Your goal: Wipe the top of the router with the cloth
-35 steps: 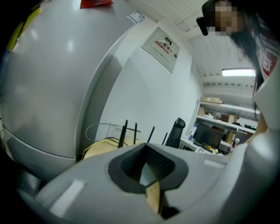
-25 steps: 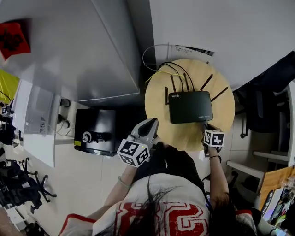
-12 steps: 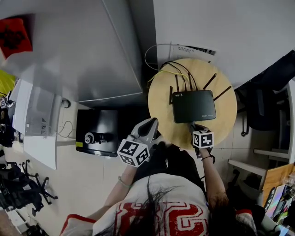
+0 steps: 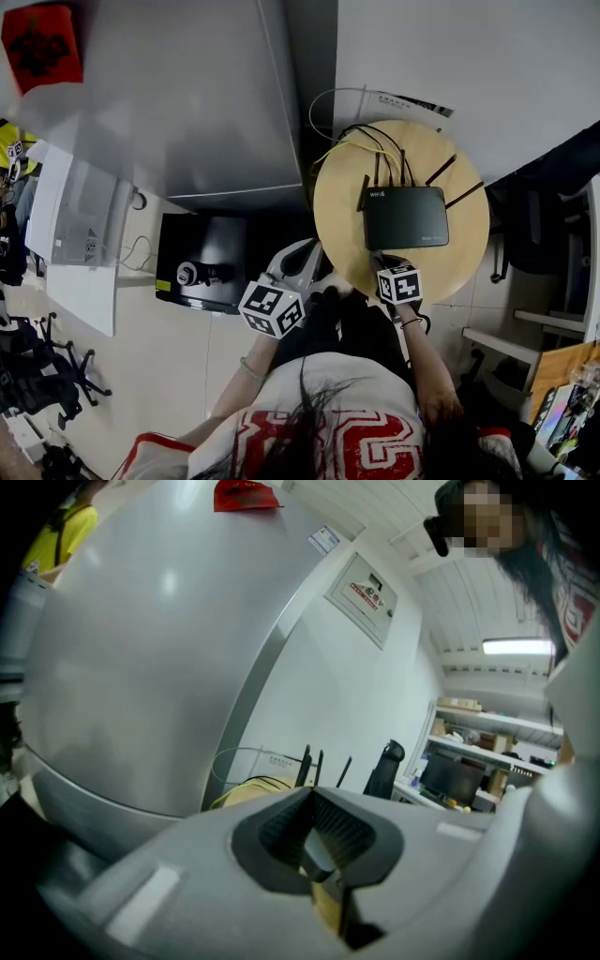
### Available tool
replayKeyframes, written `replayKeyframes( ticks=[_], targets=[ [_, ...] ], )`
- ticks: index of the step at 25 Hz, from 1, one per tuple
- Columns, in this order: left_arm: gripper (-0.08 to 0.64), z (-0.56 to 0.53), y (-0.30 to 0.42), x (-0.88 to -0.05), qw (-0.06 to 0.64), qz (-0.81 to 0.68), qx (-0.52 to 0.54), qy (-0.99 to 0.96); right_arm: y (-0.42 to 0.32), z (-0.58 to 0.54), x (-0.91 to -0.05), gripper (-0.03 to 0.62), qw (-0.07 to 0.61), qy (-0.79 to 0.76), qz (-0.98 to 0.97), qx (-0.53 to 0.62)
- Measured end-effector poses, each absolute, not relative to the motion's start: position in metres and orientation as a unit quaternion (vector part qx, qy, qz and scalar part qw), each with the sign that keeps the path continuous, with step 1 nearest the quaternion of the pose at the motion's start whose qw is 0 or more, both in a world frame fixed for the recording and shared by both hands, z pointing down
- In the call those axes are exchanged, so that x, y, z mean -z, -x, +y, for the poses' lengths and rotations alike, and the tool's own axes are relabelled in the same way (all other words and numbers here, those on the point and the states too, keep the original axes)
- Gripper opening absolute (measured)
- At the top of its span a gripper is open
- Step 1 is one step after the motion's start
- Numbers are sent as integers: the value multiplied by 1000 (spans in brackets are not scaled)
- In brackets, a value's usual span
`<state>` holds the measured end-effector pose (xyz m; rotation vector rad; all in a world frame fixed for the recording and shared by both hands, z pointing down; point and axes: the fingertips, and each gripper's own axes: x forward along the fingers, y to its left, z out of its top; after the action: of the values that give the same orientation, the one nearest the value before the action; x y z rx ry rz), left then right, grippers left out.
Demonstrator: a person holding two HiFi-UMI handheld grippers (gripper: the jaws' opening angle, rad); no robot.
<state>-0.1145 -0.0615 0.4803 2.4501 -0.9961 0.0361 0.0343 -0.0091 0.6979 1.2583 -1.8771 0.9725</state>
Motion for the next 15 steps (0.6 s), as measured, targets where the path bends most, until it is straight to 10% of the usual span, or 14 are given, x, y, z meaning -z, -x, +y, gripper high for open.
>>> replayKeyframes(
  ticks=[15],
  targets=[
    [2, -61, 99, -480, 243, -351, -14, -904, -80, 5, -695, 37, 333, -513, -696, -377]
  ],
)
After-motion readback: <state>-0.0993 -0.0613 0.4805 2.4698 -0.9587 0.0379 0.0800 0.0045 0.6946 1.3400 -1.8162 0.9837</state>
